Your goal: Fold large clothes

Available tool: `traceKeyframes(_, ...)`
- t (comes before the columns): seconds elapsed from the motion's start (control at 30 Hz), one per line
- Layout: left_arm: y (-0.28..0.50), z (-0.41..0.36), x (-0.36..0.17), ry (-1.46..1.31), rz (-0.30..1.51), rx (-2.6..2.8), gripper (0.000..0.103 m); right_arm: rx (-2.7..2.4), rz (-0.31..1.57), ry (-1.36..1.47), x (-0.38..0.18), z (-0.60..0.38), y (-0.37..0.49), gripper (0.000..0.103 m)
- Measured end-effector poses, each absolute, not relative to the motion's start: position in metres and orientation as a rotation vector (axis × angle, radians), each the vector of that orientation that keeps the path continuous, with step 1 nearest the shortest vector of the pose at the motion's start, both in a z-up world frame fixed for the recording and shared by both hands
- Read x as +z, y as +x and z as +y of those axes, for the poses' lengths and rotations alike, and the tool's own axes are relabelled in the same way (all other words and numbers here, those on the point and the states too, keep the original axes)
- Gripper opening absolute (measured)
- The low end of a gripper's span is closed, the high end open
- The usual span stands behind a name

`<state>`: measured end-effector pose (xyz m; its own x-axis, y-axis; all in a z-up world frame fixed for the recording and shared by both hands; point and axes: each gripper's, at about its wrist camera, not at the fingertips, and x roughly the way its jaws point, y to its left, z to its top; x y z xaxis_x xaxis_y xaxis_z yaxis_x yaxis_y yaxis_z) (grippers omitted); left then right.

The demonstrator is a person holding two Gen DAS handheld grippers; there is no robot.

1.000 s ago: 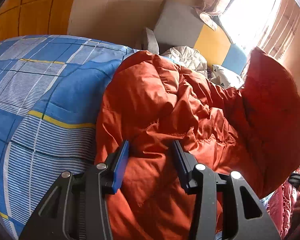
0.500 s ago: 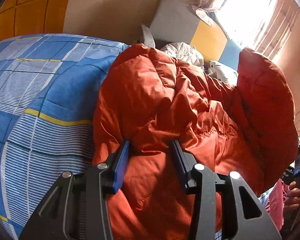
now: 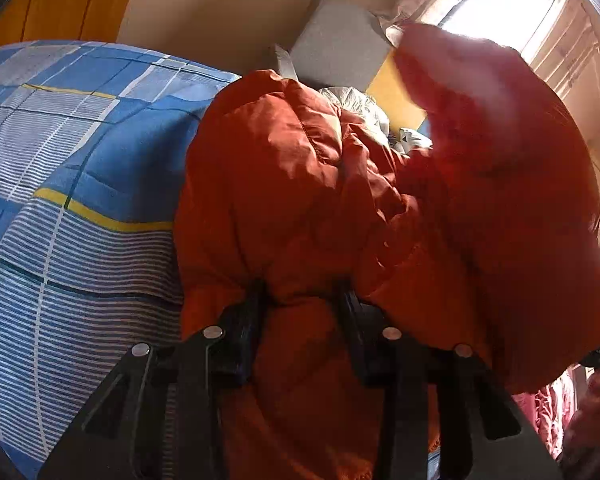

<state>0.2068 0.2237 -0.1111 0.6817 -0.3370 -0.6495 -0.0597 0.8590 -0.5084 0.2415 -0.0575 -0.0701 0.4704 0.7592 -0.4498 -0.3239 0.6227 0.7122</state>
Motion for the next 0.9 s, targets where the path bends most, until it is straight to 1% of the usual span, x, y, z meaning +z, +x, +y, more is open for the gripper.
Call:
traceKeyframes(0.07, 0.205, 0.226, -0.111, -0.532, 0.813, -0.168, 0.036, 0.702, 0.854, 0.530, -0.074, -0.035, 0.243, 0.037)
traceKeyframes(0.17, 0.200, 0.234, -0.108, -0.547, 0.808, -0.166, 0.035, 0.705, 0.881, 0.457, -0.086, -0.008, 0.247, 0.042)
traceKeyframes(0.2, 0.198, 0.239, -0.107, -0.565, 0.803, -0.167, 0.034, 0.708, 0.884, 0.434, -0.089, 0.000, 0.247, 0.046)
traceKeyframes(0.23, 0.194, 0.245, -0.106, -0.589, 0.796, -0.168, 0.036, 0.713, 0.887, 0.412, -0.092, 0.009, 0.248, 0.052)
traceKeyframes(0.27, 0.190, 0.253, -0.104, -0.610, 0.783, -0.163, 0.038, 0.710, 0.890, 0.394, -0.095, 0.014, 0.246, 0.054)
traceKeyframes(0.3, 0.186, 0.259, -0.101, -0.628, 0.771, -0.160, 0.039, 0.708, 0.890, 0.373, -0.095, 0.019, 0.240, 0.061)
traceKeyframes(0.33, 0.182, 0.264, -0.099, -0.641, 0.761, -0.159, 0.045, 0.713, 0.884, 0.356, -0.097, 0.025, 0.239, 0.070)
traceKeyframes(0.37, 0.176, 0.272, -0.095, -0.668, 0.739, -0.154, 0.055, 0.719, 0.883, 0.346, -0.097, 0.028, 0.239, 0.075)
traceKeyframes(0.43, 0.166, 0.284, -0.088, -0.710, 0.700, -0.153, 0.060, 0.736, 0.874, 0.311, -0.098, 0.036, 0.234, 0.090)
traceKeyframes(0.53, 0.159, 0.288, -0.075, -0.709, 0.667, -0.177, 0.062, 0.740, 0.856, 0.261, -0.098, 0.041, 0.233, 0.093)
traceKeyframes(0.63, 0.159, 0.271, -0.058, -0.642, 0.647, -0.243, 0.062, 0.748, 0.841, 0.184, -0.102, 0.048, 0.221, 0.093)
traceKeyframes(0.8, 0.182, 0.237, -0.038, -0.534, 0.658, -0.317, 0.060, 0.767, 0.834, 0.107, -0.111, 0.053, 0.211, 0.093)
traceKeyframes(0.9, 0.194, 0.223, -0.028, -0.478, 0.668, -0.333, 0.060, 0.773, 0.830, 0.076, -0.112, 0.055, 0.205, 0.093)
